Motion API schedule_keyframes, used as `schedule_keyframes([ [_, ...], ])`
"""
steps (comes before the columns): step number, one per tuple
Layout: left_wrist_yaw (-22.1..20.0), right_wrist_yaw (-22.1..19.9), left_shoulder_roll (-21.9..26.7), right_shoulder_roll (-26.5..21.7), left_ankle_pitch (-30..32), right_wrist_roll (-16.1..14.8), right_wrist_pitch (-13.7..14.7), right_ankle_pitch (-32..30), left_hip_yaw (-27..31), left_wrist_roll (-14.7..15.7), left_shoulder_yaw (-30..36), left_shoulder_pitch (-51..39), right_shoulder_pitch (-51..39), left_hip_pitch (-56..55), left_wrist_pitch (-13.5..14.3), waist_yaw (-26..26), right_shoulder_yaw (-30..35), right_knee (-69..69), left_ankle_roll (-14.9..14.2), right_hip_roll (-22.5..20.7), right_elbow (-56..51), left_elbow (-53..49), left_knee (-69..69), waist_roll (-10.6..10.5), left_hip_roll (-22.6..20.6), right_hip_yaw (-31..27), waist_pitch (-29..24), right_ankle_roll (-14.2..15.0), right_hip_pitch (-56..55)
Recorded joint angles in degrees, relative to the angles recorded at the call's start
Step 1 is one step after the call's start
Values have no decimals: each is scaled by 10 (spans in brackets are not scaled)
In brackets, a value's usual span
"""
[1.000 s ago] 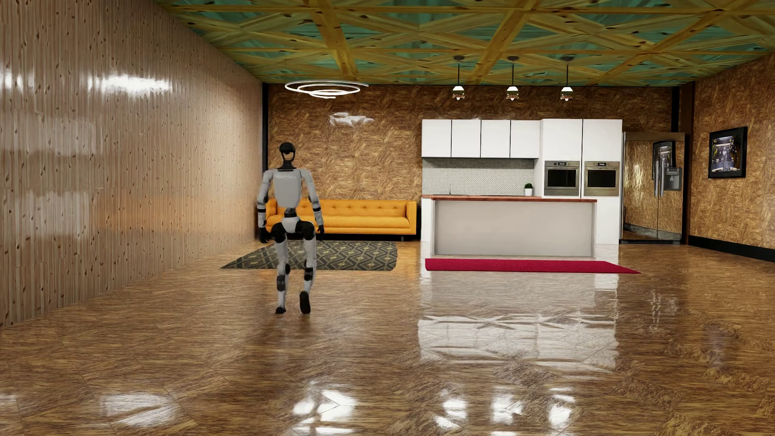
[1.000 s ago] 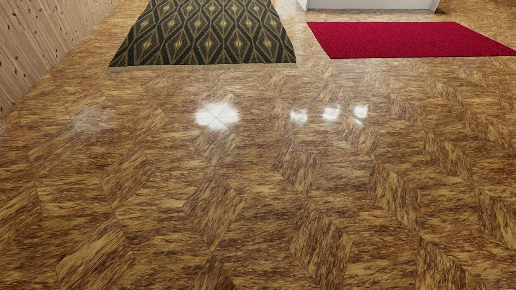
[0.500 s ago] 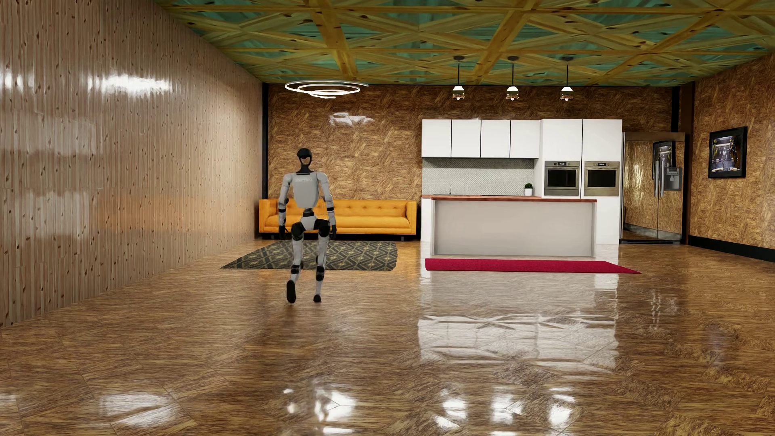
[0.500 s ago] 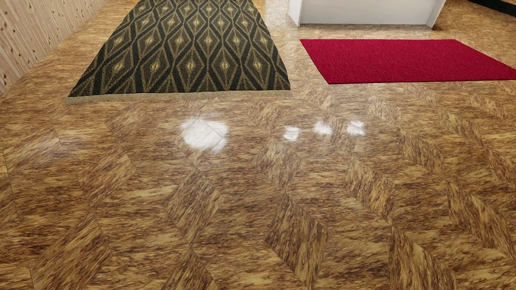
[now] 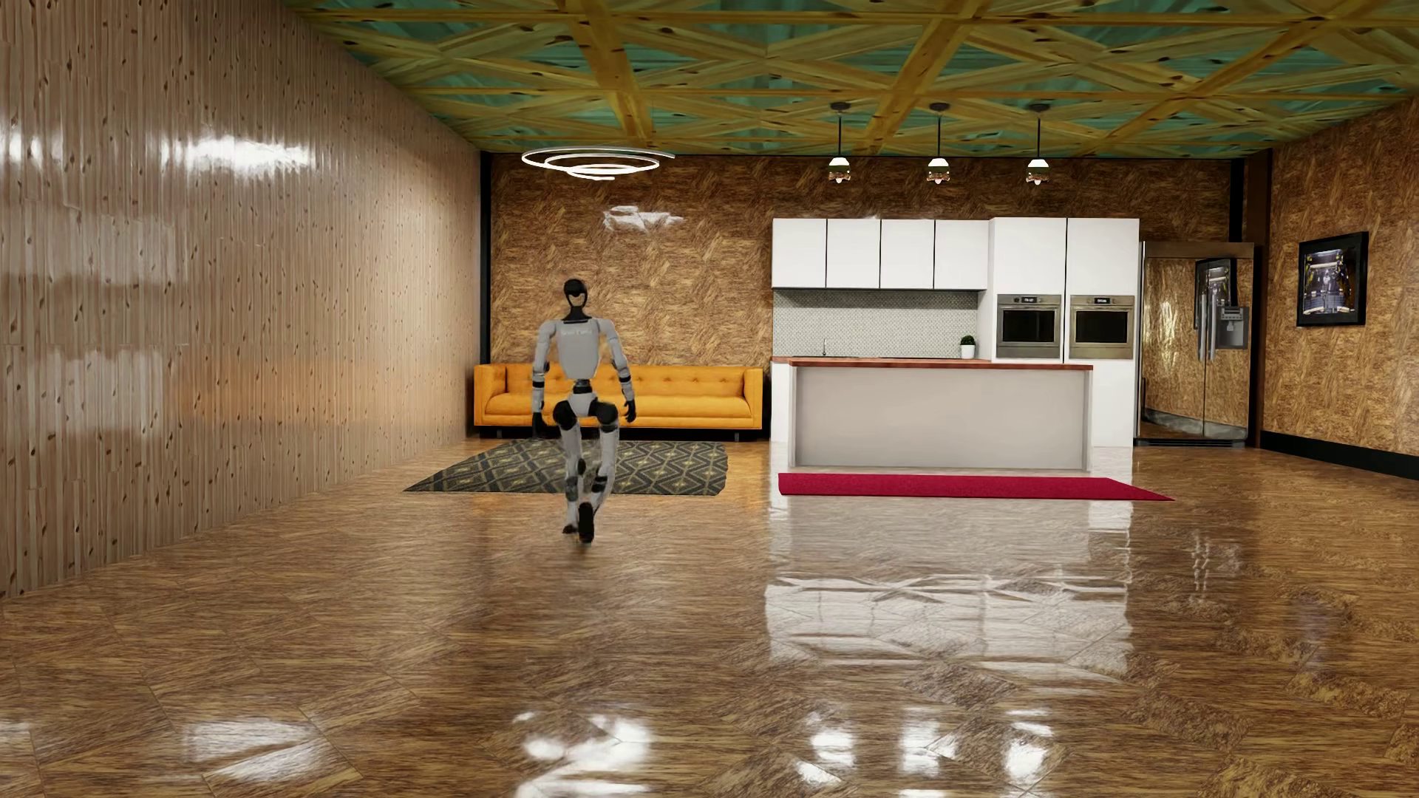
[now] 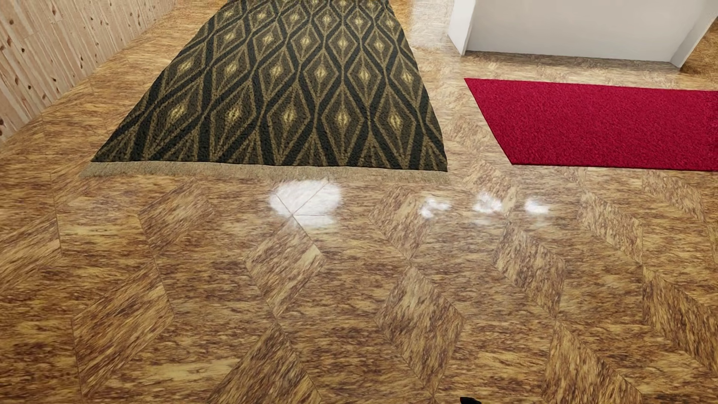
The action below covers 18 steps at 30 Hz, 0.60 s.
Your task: Walk forward
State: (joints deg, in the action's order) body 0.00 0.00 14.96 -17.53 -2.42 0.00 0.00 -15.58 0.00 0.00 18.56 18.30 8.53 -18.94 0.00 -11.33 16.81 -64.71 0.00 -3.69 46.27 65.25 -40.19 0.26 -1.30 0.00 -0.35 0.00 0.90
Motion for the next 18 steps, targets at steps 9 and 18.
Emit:
schedule_keyframes([
  [9, 0, 0, 58, 0, -127, 0, 0, 92, 0, 0, -53, -133, 102, 311, 0, 211, 46, 384, 0, -13, 104, -153, 106, -37, 11, 0, -21, 0, -243],
  [18, 0, 0, 27, 22, 100, 0, 0, 43, 0, 0, -60, -101, 130, 158, 0, 208, 46, 295, 0, -106, 130, -81, -326, -53, 86, 0, -9, 0, -180],
])
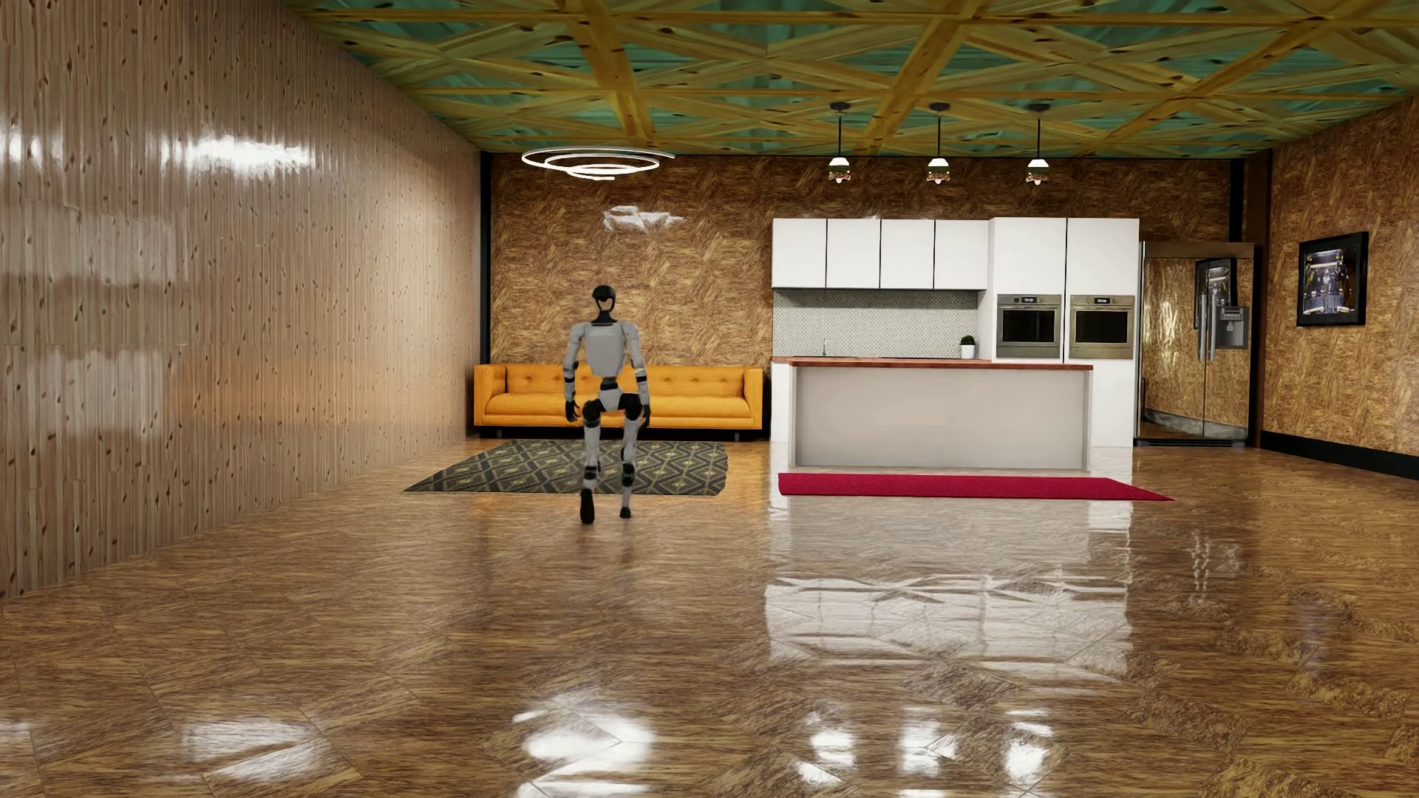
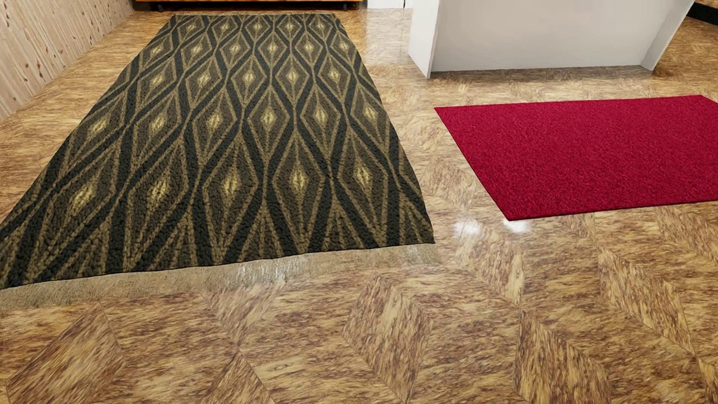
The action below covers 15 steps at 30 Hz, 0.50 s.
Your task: Walk forward
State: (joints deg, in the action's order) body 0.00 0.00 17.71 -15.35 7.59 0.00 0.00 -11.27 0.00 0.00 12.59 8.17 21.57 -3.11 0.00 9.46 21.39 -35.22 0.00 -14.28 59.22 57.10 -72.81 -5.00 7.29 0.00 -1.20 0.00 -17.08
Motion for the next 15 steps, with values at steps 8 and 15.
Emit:
schedule_keyframes([
  [8, 0, 0, -17, -66, -51, 0, 0, 275, 0, 0, 42, 73, -156, -221, 0, -211, -44, 112, 0, 60, -117, -3, 417, 33, -2, 0, -2, 0, 292],
  [15, 0, 0, -29, -47, -65, 0, 0, -91, 0, 0, 100, 98, -151, -208, 0, -235, -88, -140, 0, 106, -146, 101, 324, 56, -57, 0, 15, 0, 244],
])
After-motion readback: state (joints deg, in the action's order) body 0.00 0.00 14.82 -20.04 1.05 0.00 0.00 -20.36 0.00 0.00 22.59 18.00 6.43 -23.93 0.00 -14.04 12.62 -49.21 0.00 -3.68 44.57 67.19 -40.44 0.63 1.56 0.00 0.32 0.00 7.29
